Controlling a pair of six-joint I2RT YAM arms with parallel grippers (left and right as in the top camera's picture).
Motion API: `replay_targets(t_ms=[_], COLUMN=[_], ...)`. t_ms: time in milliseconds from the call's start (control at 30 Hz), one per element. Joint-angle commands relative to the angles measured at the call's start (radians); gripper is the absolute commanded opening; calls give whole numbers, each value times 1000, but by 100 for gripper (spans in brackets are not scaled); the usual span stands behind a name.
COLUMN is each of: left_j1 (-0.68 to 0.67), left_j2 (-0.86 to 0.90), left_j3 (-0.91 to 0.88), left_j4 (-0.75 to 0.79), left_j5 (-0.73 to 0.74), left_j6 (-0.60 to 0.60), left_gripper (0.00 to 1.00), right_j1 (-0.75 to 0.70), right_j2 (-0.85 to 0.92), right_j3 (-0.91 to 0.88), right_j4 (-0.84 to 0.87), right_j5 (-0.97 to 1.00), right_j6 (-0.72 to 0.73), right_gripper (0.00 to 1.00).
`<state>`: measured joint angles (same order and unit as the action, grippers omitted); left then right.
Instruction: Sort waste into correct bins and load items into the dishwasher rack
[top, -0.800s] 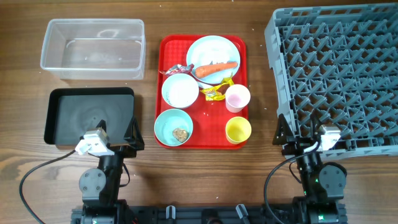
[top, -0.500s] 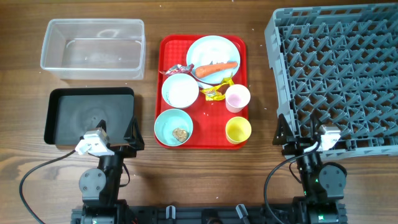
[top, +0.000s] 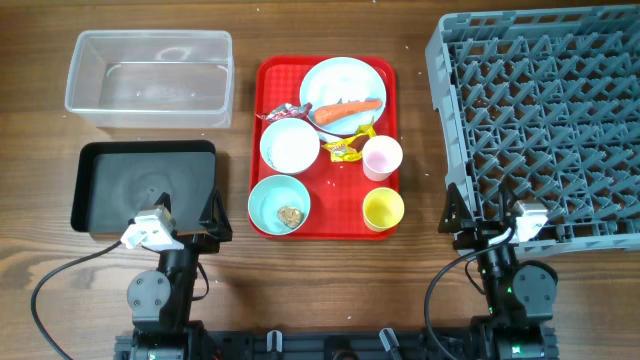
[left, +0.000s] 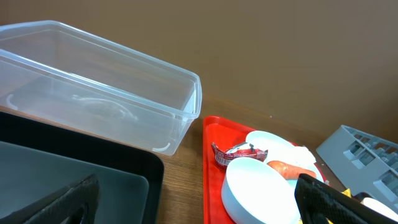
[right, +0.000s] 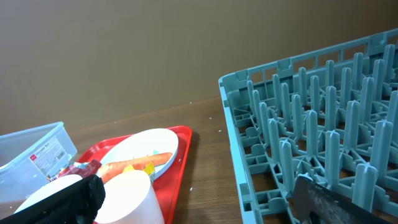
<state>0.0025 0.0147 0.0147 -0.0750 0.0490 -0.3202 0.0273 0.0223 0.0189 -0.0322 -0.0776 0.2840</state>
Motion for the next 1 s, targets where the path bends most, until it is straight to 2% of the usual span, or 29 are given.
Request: replay_targets(t_ms=[0,500,600,667,700,800,900,967], left_j1=[6,6,6,6,6,6,6,6], left_j2=[-9,-9,-9,-9,-9,-8,0,41], left_j3=[-9,-9,-9,-5,0,41,129,220], left_j4=[-1,0,25,112,154,149,48,-35], left_j5=[-17,-16,-17,25,28,29,29,29], left_j6=[-6,-6,-6,-6,-6,-6,9,60], left_gripper=[100,100,100,100,100,100,100,100], right_j1=[-5,-5,-5,-5,-5,-5,-5,-5], right_j2=[-5,-5,-5,-5,-5,-5,7,66], right_j3=[1,1,1,1,2,23,96,172], right_j4=[5,5,14,64,109,162,151,150], right_j5=[9,9,-3,-58,-103,-139,-157,-193], right_j6=[7,8,151,155,87,-45,-123,-159], right_gripper=[100,100,100,100,100,100,100,100])
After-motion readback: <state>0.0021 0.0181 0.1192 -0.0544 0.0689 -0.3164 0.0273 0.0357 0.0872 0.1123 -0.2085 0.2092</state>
